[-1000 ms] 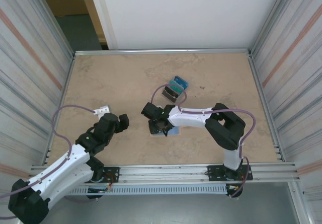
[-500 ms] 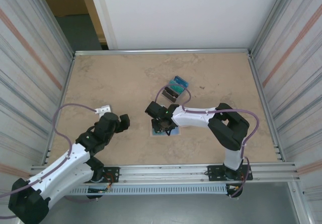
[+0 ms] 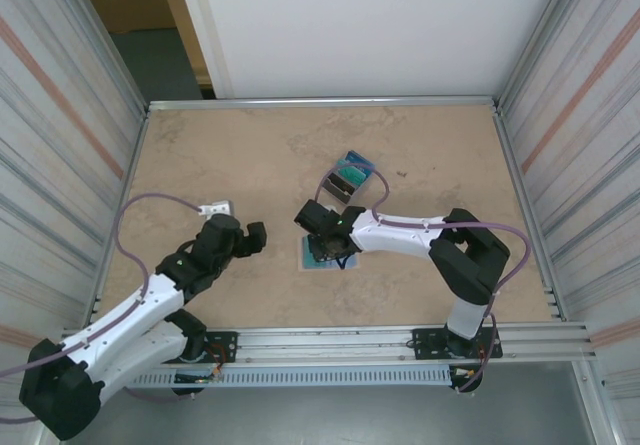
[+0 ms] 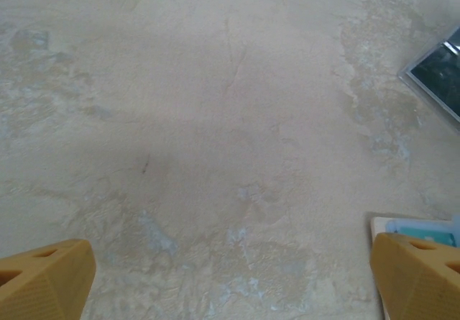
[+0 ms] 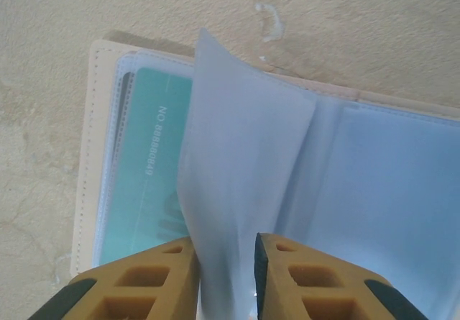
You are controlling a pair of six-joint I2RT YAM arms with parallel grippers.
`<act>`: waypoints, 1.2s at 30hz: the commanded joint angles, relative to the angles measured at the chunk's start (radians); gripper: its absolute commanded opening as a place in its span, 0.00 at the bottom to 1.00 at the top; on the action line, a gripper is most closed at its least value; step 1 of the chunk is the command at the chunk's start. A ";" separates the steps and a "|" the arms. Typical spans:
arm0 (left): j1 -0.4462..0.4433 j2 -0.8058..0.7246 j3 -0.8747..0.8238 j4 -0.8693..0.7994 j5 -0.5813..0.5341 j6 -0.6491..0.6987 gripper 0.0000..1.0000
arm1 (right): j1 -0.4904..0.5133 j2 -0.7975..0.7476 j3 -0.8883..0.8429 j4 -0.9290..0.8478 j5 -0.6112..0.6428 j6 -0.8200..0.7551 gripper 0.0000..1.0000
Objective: Take the credit cards out of the card holder
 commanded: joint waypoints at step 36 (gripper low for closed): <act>-0.271 0.478 0.260 0.017 -0.079 0.155 0.99 | -0.180 -0.410 -0.284 -0.077 0.102 0.080 0.27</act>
